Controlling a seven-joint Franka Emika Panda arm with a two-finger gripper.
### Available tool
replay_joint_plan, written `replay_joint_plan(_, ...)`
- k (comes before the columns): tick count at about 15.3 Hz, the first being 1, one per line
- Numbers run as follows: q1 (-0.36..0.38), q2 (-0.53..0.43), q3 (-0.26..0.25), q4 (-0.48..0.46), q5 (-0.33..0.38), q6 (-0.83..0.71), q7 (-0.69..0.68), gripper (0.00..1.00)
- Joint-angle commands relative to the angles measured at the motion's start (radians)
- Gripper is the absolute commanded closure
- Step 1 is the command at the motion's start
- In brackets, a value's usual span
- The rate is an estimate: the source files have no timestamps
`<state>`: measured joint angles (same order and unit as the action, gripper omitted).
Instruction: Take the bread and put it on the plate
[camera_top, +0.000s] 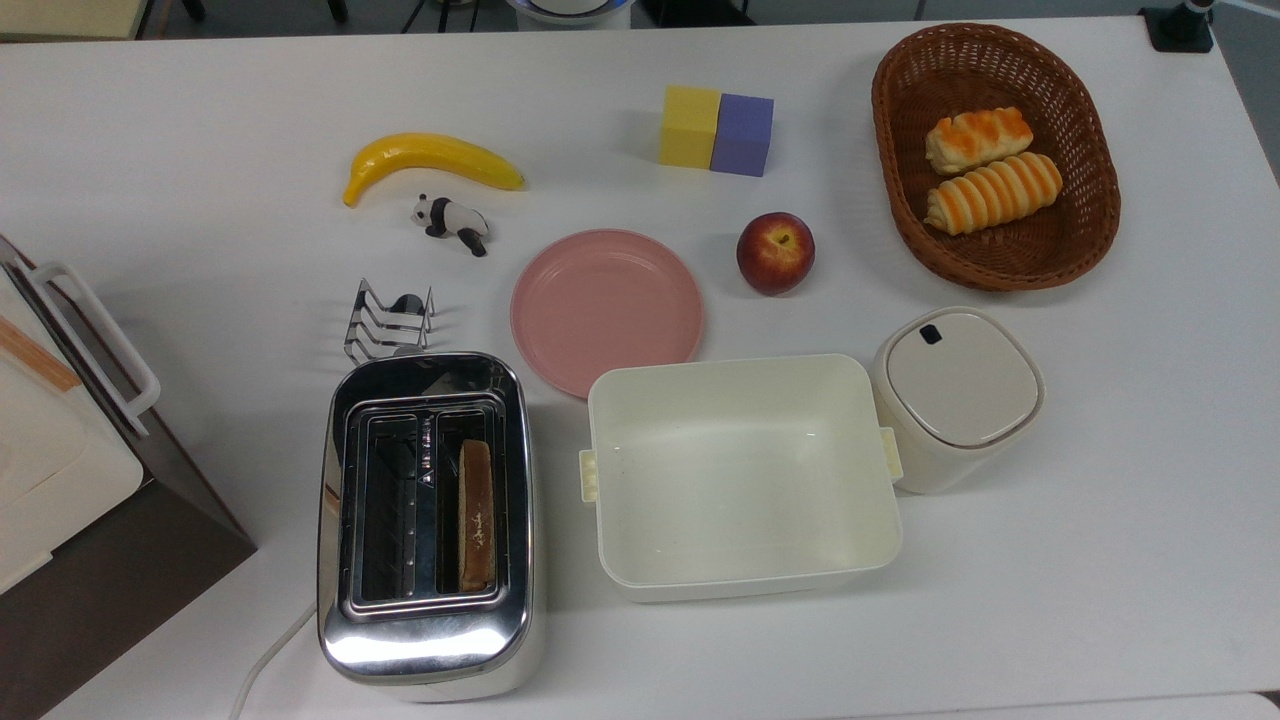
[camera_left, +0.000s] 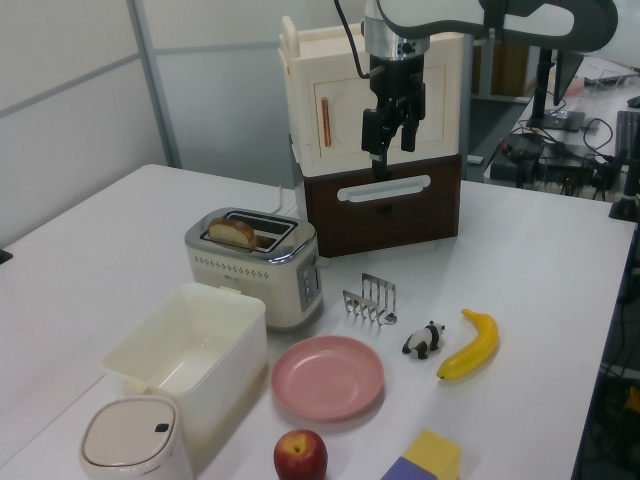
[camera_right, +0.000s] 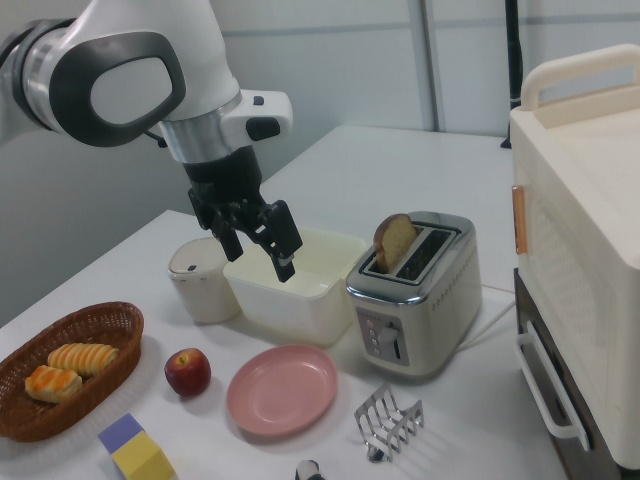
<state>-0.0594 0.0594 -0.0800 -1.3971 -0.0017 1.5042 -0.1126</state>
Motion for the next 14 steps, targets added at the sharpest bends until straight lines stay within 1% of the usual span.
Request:
replay_joint_plan(1,0.007,-0.013,-0.010,-0.032,0.017,-0.006,-0.048,0.00)
replay_joint_plan(11,0.009,-0.012,-0.010,-0.034,0.019,0.010,-0.047,0.00)
replay_joint_plan(14,0.010,0.000,-0.009,-0.036,0.019,0.071,-0.041,0.00)
